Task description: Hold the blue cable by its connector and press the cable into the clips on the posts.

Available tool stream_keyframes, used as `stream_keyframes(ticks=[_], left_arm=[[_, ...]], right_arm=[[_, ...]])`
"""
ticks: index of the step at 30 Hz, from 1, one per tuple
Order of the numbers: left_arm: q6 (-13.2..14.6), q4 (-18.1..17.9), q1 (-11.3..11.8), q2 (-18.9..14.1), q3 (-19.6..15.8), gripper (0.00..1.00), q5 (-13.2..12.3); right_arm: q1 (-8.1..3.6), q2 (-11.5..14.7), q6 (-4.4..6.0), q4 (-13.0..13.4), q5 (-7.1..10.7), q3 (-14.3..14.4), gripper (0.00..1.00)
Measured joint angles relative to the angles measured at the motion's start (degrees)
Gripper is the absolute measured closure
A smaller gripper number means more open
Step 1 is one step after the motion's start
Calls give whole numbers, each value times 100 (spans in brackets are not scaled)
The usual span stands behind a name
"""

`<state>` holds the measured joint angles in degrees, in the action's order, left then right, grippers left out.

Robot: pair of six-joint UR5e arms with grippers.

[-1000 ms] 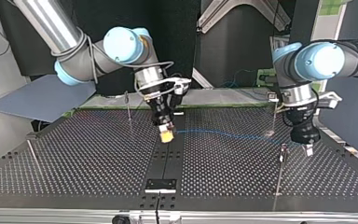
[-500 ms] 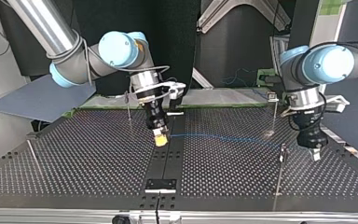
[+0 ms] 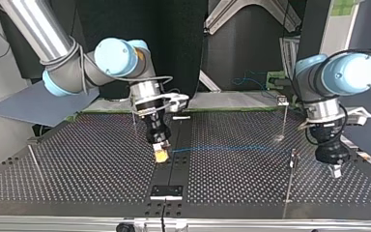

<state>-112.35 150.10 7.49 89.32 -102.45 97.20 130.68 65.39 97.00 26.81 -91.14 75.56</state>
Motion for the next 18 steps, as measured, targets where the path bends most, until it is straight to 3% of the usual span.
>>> stream_keyframes(ticks=[10, 18], left_arm=[[-15, 123, 10, 189, 159, 100, -107], [-23, 222, 7, 195, 312, 100, -110]], right_arm=[[-62, -20, 39, -61, 60, -285, 100], [-75, -71, 202, -135, 231, -485, 100]])
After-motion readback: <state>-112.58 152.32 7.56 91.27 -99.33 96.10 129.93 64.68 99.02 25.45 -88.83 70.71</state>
